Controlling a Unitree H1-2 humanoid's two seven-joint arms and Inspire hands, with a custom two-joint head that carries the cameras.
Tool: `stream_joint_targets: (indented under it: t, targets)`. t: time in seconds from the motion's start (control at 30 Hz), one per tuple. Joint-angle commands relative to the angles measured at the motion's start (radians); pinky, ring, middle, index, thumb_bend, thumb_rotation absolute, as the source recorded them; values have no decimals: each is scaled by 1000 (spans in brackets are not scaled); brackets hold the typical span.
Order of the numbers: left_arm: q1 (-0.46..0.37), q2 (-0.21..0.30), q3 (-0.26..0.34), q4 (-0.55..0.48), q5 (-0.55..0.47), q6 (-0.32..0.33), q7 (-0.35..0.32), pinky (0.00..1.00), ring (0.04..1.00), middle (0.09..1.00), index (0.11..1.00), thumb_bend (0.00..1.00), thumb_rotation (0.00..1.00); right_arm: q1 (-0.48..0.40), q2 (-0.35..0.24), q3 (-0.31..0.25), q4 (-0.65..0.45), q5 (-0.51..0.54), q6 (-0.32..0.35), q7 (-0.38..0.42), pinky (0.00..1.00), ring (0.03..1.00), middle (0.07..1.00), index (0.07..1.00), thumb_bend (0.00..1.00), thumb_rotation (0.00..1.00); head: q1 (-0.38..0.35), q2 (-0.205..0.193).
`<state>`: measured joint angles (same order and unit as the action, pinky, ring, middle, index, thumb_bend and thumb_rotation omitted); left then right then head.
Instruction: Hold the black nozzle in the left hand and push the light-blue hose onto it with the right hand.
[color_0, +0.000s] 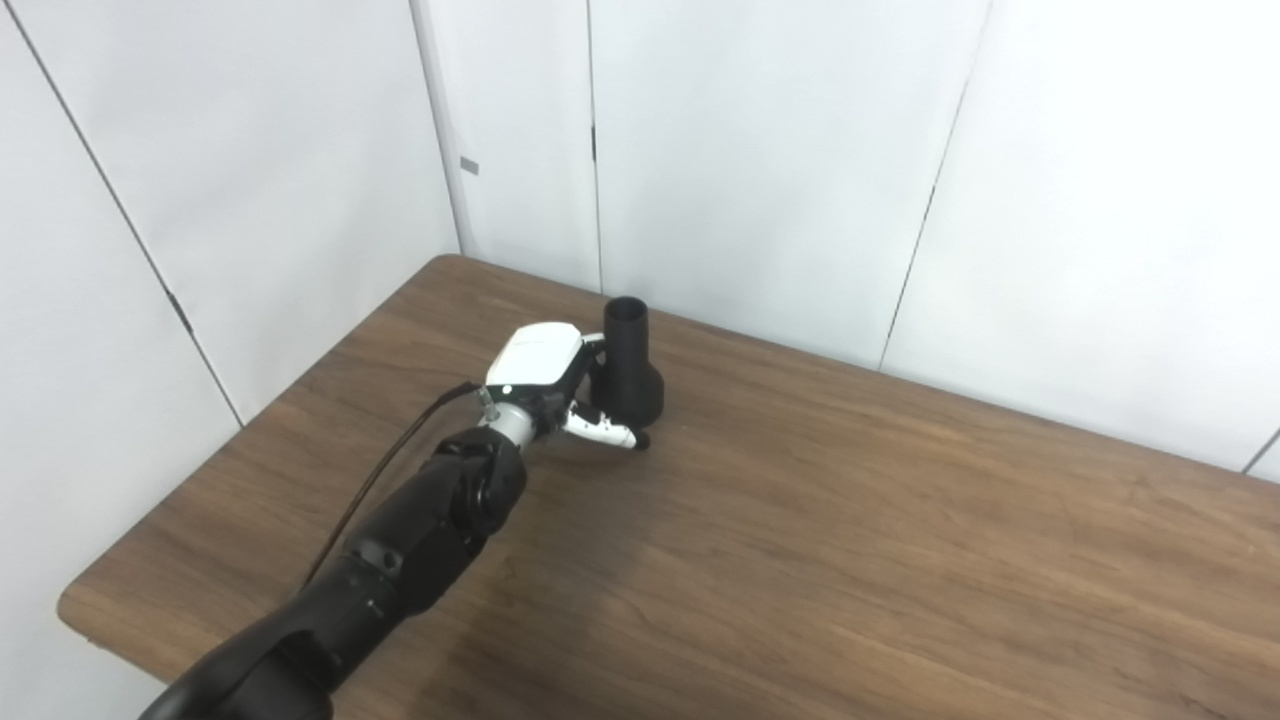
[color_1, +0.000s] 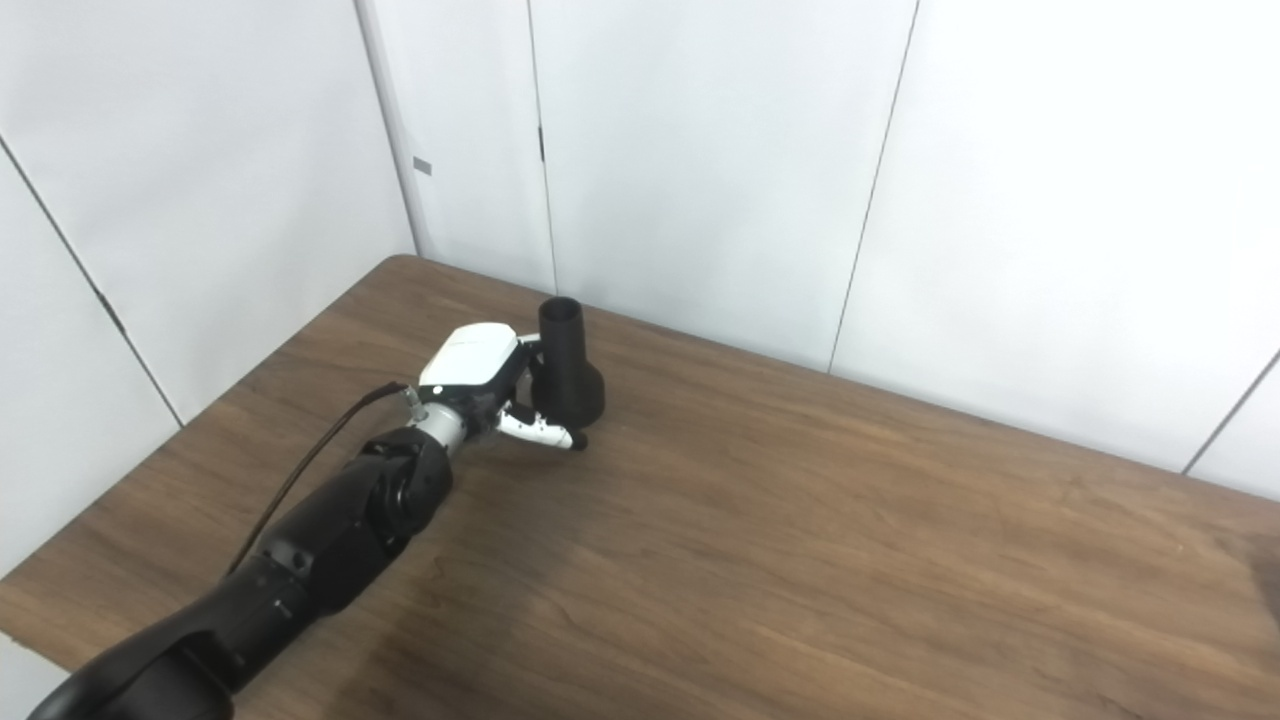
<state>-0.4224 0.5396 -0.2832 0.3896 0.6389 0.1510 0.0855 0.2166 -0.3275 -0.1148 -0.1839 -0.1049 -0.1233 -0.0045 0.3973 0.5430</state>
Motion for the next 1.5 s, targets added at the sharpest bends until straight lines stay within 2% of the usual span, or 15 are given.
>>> stream_joint_targets:
  t: [0.0,0.07,0.37,0.67,0.83,1.0,1.23,1.4,1.43,1.47]
  targets:
    - [70,-80,-49,69,-39,-19,-76,901,725,703,684,1000,309,11,-9,11,-18,-6,2,30,438,588,629,605,460,702,0,1]
    - [65,-88,-51,88,-32,-15,-75,891,685,668,669,1000,302,11,-9,11,-19,-3,5,31,450,599,634,603,454,691,0,1]
    - [50,-93,-79,123,-16,-22,-91,889,665,646,662,1000,327,20,-9,10,-45,7,40,40,458,606,644,606,450,670,-3,12]
    - [38,-86,-110,118,15,0,-110,906,670,639,659,1000,365,23,-9,14,-51,0,34,41,472,614,649,609,430,668,-6,13]
    - [37,-84,-116,117,19,-10,-102,905,660,627,642,1000,383,25,-8,14,-57,2,42,43,461,607,643,610,426,652,-8,15]
    - [41,-78,-117,122,8,-54,-83,906,614,579,580,1000,325,28,-9,15,-62,-1,42,42,452,601,639,611,425,668,-10,19]
    - [48,-80,-108,139,-6,-123,-38,899,586,520,512,1000,118,27,-9,15,-59,1,36,43,465,608,646,616,423,665,-10,19]
    - [43,-79,-114,161,-3,-146,-21,887,554,487,487,1000,101,26,-7,14,-56,2,30,44,466,610,644,612,423,658,-10,19]
    - [42,-79,-115,163,-2,-148,-20,894,554,487,486,768,84,27,-7,14,-56,2,32,44,468,612,646,614,420,657,-10,19]
    - [42,-78,-115,164,-1,-151,-18,899,554,487,485,624,74,27,-7,13,-57,2,35,45,470,612,647,615,418,658,-10,19]
